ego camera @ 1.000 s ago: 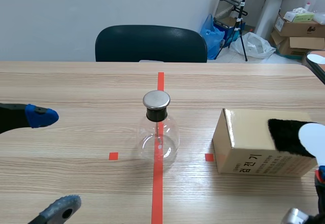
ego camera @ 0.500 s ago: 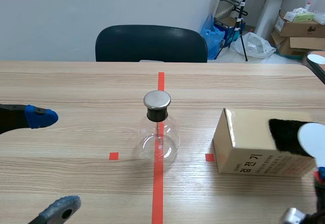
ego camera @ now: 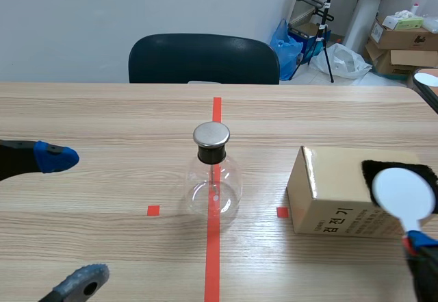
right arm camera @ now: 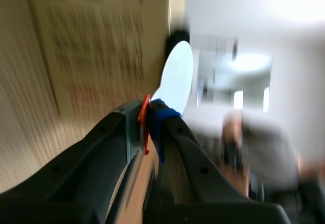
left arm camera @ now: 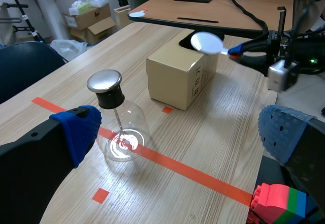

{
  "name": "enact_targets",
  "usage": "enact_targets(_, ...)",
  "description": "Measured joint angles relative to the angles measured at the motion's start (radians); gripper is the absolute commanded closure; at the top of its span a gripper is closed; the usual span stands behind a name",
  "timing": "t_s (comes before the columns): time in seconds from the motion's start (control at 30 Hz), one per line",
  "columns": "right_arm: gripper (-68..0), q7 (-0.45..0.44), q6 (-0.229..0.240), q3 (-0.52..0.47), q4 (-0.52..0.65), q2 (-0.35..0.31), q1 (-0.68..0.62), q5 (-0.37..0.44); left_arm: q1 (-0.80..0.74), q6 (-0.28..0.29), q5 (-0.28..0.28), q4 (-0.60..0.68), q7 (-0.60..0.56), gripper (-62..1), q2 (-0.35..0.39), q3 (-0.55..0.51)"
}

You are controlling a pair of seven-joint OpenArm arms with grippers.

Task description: Do the electroscope experiment

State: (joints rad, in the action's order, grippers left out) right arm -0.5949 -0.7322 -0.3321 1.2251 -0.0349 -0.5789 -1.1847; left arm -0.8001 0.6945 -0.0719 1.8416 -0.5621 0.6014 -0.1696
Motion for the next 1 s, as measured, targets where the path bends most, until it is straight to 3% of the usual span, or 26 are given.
enact_targets(0.03,-0.9,0.014,0.0,-0.005,0.0,-0.004,0.0,0.001,0.0,0.0,0.0,0.0,0.0,-62.3,0.0,0.0)
enact_targets(0.13,-0.9,-0.253,-0.002,-0.026,0.0,-0.026,0.0,-0.029,0.0,0.0,0.0,0.0,0.0,-62.3,0.0,0.0)
enact_targets(0.17,-0.9,-0.281,-0.002,-0.021,0.001,-0.025,0.002,-0.036,0.0,0.0,0.0,0.0,0.0,-62.3,0.0,0.0)
enact_targets(0.2,-0.9,-0.244,-0.001,-0.009,0.001,-0.016,0.002,-0.036,0.0,0.0,0.0,0.0,0.0,-62.3,0.0,0.0)
enact_targets(0.27,-0.9,-0.058,0.0,0.004,0.001,0.002,0.002,-0.018,0.0,0.0,0.0,0.0,0.0,-62.3,0.0,0.0)
enact_targets(0.3,-0.9,-0.006,-0.001,0.002,0.001,0.001,0.002,-0.01,0.0,0.0,0.0,0.0,0.0,-62.3,0.0,0.0)
enact_targets(0.33,-0.9,-0.024,0.0,-0.01,0.001,-0.003,0.002,-0.013,0.0,0.0,0.0,0.0,0.0,-62.3,0.0,0.0)
enact_targets(0.4,-0.9,-0.22,0.005,-0.026,0.001,-0.022,0.001,-0.039,0.0,0.0,0.0,0.0,0.0,-62.3,0.0,0.0)
enact_targets(0.43,-0.9,-0.278,0.002,-0.025,0.002,-0.026,0.0,-0.039,0.0,0.0,0.0,0.0,0.0,-62.3,0.0,0.0)
enact_targets(0.47,-0.9,-0.261,-0.002,-0.015,0.003,-0.02,0.0,-0.036,0.0,0.0,0.0,0.0,0.0,-62.3,0.0,0.0)
enact_targets(0.57,-0.9,0.001,0.0,0.0,0.003,0.008,0.0,-0.01,0.0,0.0,0.0,0.0,0.0,-62.3,0.0,0.0)
enact_targets(0.6,-0.9,-0.002,0.009,-0.006,0.003,0.006,0.0,-0.002,0.0,0.0,0.0,0.0,0.001,-62.3,0.0,0.0)
enact_targets(0.7,-0.9,-0.259,0.006,-0.026,0.005,-0.012,-0.001,-0.036,0.0,0.0,0.0,0.0,0.001,-62.3,0.0,0.0)
enact_targets(0.73,-0.9,-0.263,-0.002,-0.019,0.005,-0.009,-0.001,-0.039,0.0,0.0,0.0,0.0,0.001,-62.3,0.0,0.0)
enact_targets(0.83,-0.9,-0.021,-0.003,0.0,0.005,0.021,0.0,-0.021,0.0,0.0,0.001,0.0,0.001,-62.3,0.0,0.0)
enact_targets(0.87,-0.9,0.006,-0.003,-0.003,0.005,0.021,0.0,-0.016,0.0,0.0,0.001,-0.001,0.002,-62.3,0.0,0.0)
enact_targets(0.97,-0.9,-0.209,-0.001,-0.022,0.005,0.002,-0.001,-0.031,0.0,0.0,0.001,-0.001,0.003,-62.3,0.0,0.0)
enact_targets(1.0,-0.9,-0.232,0.0,-0.019,0.005,0.001,-0.001,-0.036,0.0,0.0,0.001,-0.001,0.004,-62.3,0.0,0.0)
